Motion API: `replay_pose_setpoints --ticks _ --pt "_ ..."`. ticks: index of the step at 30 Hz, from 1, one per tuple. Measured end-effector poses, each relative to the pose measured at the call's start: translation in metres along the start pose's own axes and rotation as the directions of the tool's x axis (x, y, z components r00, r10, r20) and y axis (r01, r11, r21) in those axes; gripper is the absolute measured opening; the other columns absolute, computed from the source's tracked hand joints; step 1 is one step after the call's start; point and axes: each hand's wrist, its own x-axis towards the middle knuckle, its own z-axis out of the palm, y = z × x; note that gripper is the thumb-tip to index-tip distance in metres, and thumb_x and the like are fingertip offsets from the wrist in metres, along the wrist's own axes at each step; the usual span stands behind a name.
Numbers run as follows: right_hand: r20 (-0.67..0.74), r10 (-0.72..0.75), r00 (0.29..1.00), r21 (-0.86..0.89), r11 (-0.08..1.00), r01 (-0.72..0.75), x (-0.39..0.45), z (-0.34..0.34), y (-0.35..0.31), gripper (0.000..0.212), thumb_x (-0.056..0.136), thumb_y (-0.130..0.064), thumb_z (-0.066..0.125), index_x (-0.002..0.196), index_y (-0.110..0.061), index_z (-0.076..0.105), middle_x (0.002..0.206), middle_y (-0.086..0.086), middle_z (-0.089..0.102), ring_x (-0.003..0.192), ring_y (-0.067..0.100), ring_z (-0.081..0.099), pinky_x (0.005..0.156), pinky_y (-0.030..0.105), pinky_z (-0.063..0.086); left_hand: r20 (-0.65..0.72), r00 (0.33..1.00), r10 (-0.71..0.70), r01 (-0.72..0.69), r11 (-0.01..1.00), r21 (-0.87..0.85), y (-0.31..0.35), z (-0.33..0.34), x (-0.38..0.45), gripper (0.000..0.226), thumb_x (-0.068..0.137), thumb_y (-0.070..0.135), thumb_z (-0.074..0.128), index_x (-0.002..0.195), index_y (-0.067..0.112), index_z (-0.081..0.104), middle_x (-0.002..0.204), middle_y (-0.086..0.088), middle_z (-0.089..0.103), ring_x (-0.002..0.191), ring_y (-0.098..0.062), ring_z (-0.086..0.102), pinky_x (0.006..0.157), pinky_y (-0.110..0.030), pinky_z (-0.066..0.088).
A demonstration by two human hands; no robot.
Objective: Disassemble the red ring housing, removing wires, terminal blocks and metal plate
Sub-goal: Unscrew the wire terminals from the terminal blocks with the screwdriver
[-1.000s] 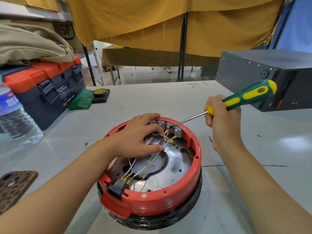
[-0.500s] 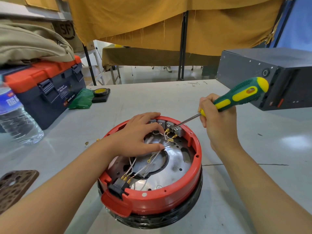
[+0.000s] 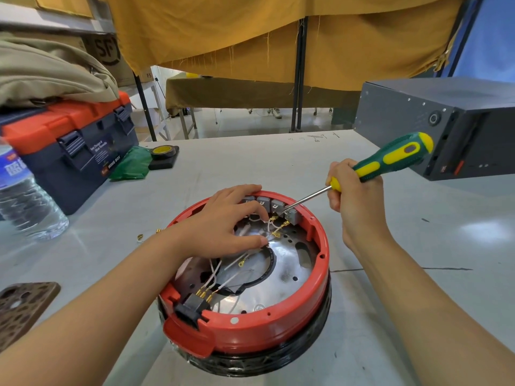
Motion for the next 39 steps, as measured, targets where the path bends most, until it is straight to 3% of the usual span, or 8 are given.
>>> replay_pose_setpoints --ticks 13,16,19,23,29,35,39 --pt "-0.044 0.02 0.999 0.124 0.992 -0.014 0.002 -0.005 -0.004 0.028 0.087 -0.013 0.05 0.061 -0.012 0.043 0.043 -0.008 0.035 0.036 0.005 0.03 0.037 0.015 0.024 -0.052 0.999 0.017 -0.017 1.0 -0.005 -0.001 -0.001 0.001 0.036 0.086 0.045 0.06 0.118 0.033 0.051 0.154 0.009 0.021 0.141 -0.01 0.018 0.116 -0.034 0.018" --pt "-0.053 0.022 0.998 0.123 0.992 -0.016 0.001 -0.005 -0.005 0.029 0.089 -0.012 0.051 0.061 -0.012 0.044 0.043 -0.008 0.037 0.036 0.005 0.031 0.037 0.015 0.024 -0.091 0.996 0.02 -0.021 1.0 -0.011 0.001 -0.002 0.001 0.036 0.086 0.042 0.061 0.117 0.028 0.049 0.152 0.008 0.027 0.138 -0.009 0.024 0.113 -0.027 0.021" --pt "-0.054 0.025 0.998 0.116 0.993 -0.018 0.0 -0.005 -0.005 0.03 0.09 -0.013 0.051 0.061 -0.012 0.045 0.042 -0.007 0.036 0.036 0.006 0.031 0.037 0.014 0.024 -0.117 0.993 -0.006 0.006 1.0 -0.003 0.003 -0.006 0.003 0.033 0.087 0.037 0.061 0.115 0.024 0.05 0.144 0.005 0.039 0.131 -0.009 0.034 0.1 -0.015 0.025" --pt "-0.05 0.023 0.998 0.107 0.994 -0.018 0.0 -0.005 -0.005 0.03 0.09 -0.013 0.051 0.061 -0.012 0.046 0.042 -0.006 0.035 0.036 0.005 0.03 0.036 0.015 0.024 -0.142 0.99 -0.012 0.021 0.998 0.062 0.004 -0.014 0.002 0.034 0.088 0.036 0.061 0.117 0.02 0.053 0.121 0.004 0.054 0.114 -0.014 0.046 0.091 -0.018 0.031" --pt "-0.026 0.018 1.0 0.086 0.996 -0.015 -0.002 -0.003 -0.005 0.03 0.092 -0.014 0.052 0.062 -0.01 0.047 0.041 -0.006 0.035 0.036 0.005 0.031 0.036 0.015 0.026 -0.089 0.994 -0.071 0.082 0.988 0.133 0.004 -0.015 -0.005 0.04 0.089 0.04 0.056 0.126 0.026 0.047 0.13 0.007 0.048 0.119 -0.016 0.042 0.101 -0.028 0.033" --pt "0.004 0.003 1.0 0.043 0.999 -0.004 -0.003 -0.003 -0.004 0.029 0.093 -0.013 0.053 0.064 -0.007 0.047 0.042 -0.004 0.037 0.037 0.005 0.033 0.037 0.015 0.027 -0.069 0.994 -0.087 0.095 0.987 0.128 0.003 -0.006 -0.006 0.049 0.087 0.045 0.055 0.132 0.032 0.04 0.153 0.002 0.025 0.14 -0.017 0.019 0.111 -0.03 0.022" --pt "0.009 -0.01 1.0 0.032 0.999 0.01 -0.004 -0.003 -0.005 0.032 0.093 -0.013 0.053 0.061 -0.01 0.047 0.041 -0.006 0.038 0.036 0.005 0.033 0.036 0.014 0.027 -0.059 0.994 -0.093 0.101 0.984 0.147 0.001 -0.002 -0.006 0.055 0.086 0.047 0.056 0.135 0.033 0.036 0.156 0.003 0.019 0.141 -0.017 0.014 0.112 -0.033 0.022"
